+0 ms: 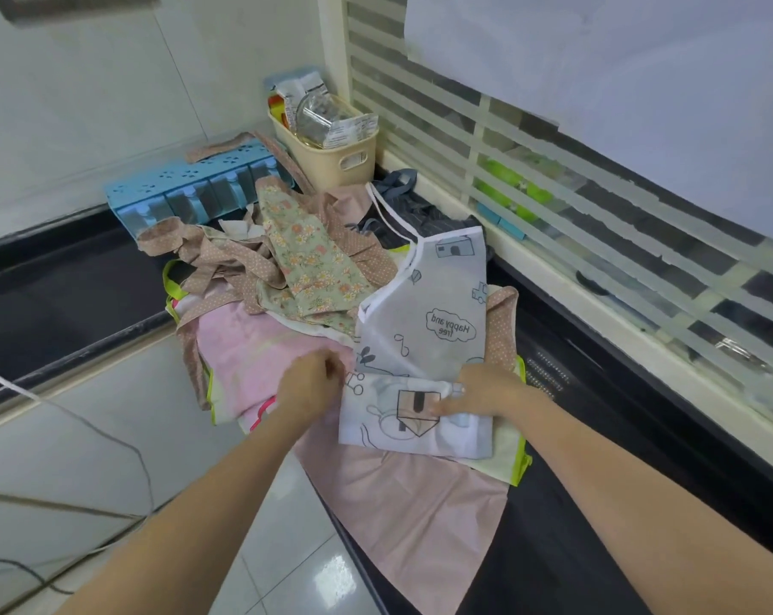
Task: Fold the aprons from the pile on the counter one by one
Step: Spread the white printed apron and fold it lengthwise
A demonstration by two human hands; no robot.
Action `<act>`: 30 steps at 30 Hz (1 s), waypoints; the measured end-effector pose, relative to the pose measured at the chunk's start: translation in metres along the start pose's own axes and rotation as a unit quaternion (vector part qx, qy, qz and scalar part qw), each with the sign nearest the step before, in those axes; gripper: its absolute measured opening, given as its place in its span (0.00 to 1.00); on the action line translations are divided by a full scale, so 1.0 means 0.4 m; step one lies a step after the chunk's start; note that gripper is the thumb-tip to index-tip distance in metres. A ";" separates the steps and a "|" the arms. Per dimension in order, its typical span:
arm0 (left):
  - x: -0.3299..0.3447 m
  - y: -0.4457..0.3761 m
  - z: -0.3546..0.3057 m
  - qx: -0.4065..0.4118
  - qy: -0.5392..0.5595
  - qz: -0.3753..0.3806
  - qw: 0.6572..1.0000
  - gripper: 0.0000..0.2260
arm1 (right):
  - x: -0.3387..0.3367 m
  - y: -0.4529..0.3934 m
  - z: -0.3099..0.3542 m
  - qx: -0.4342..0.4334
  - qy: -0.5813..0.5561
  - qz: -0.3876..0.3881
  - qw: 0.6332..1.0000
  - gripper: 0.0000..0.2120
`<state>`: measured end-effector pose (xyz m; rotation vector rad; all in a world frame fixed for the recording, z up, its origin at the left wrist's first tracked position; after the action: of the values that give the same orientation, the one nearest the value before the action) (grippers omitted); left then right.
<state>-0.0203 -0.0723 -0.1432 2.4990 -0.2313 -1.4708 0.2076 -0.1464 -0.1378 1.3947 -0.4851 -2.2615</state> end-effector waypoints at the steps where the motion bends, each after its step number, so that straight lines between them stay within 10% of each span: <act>1: -0.013 0.001 -0.009 0.038 0.039 -0.075 0.996 0.04 | 0.001 -0.004 0.001 0.003 0.035 -0.007 0.999 0.30; 6: 0.042 0.059 -0.074 0.454 -0.127 -0.039 0.881 0.21 | -0.017 -0.012 0.048 0.032 0.200 -0.057 0.978 0.29; 10: 0.096 0.057 -0.053 0.324 -0.339 0.106 0.877 0.47 | 0.040 0.033 0.093 -0.134 0.352 -0.288 0.881 0.28; 15: 0.084 0.035 -0.086 0.278 -0.310 0.161 0.895 0.35 | 0.126 0.046 0.055 -0.178 0.349 -0.161 0.906 0.36; 20: 0.030 -0.052 -0.100 0.088 -0.010 0.261 0.961 0.25 | 0.020 0.018 0.081 -0.193 0.166 -0.025 0.967 0.21; 25: 0.000 -0.124 -0.121 -0.025 0.183 0.342 0.922 0.25 | -0.104 -0.019 0.025 -0.113 -0.165 0.006 0.980 0.17; 30: -0.035 -0.173 -0.084 -0.097 0.257 0.494 0.825 0.32 | -0.132 -0.087 -0.016 -0.009 -0.163 -0.091 0.982 0.19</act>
<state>0.0037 0.0017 -0.1348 1.9379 -1.0104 -0.3587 0.2279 -0.0892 -0.1189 1.0998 -0.4518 -2.6538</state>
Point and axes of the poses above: each hand's wrist, its own y-axis away from the middle knuckle, its own x-axis out of the palm, z = x × y, the point moved 2 cm from there along -y, towards the middle knuckle, and after that the axes turned 14 degrees about -x, right-handed, at the moved point
